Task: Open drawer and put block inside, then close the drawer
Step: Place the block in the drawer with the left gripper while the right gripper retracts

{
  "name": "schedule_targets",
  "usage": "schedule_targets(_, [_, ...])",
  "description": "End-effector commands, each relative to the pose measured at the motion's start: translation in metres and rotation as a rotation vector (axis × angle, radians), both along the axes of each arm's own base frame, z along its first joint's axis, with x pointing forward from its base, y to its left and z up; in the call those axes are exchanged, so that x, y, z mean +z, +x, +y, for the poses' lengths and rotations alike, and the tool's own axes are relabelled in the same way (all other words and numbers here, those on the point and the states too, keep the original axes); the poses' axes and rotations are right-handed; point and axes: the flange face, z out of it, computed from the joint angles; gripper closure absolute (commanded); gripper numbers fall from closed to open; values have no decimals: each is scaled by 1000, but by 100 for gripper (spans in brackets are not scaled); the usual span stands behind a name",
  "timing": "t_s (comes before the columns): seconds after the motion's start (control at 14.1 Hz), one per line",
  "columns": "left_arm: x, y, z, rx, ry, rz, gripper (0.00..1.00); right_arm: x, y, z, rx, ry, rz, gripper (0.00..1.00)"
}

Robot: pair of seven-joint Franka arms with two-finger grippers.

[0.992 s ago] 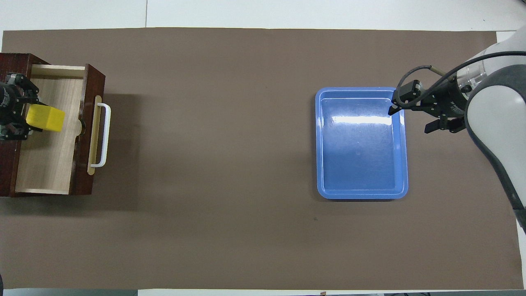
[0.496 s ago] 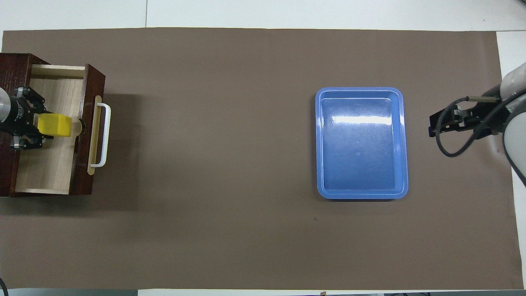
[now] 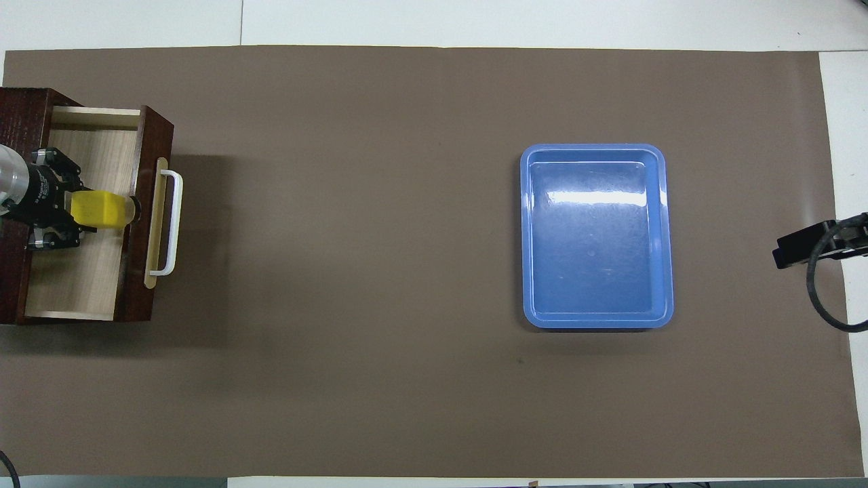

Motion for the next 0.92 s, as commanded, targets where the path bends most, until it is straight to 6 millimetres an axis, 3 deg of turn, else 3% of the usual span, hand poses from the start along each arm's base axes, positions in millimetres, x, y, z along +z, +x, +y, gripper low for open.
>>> schedule_targets(0.0, [-12, -5, 2, 8, 6, -14, 100, -12, 5, -5, -1, -19, 37, 0])
schedule_targets(0.71, [-28, -10, -1, -8, 5, -40, 100, -11, 5, -1, -37, -27, 26, 0])
schedule_targets(0.78, [-28, -10, -1, -8, 5, -41, 78, -11, 5, -1, -36, -27, 26, 0])
schedule_targets(0.85, [-28, -10, -1, -10, 5, -41, 41, -11, 5, -1, -36, -27, 26, 0])
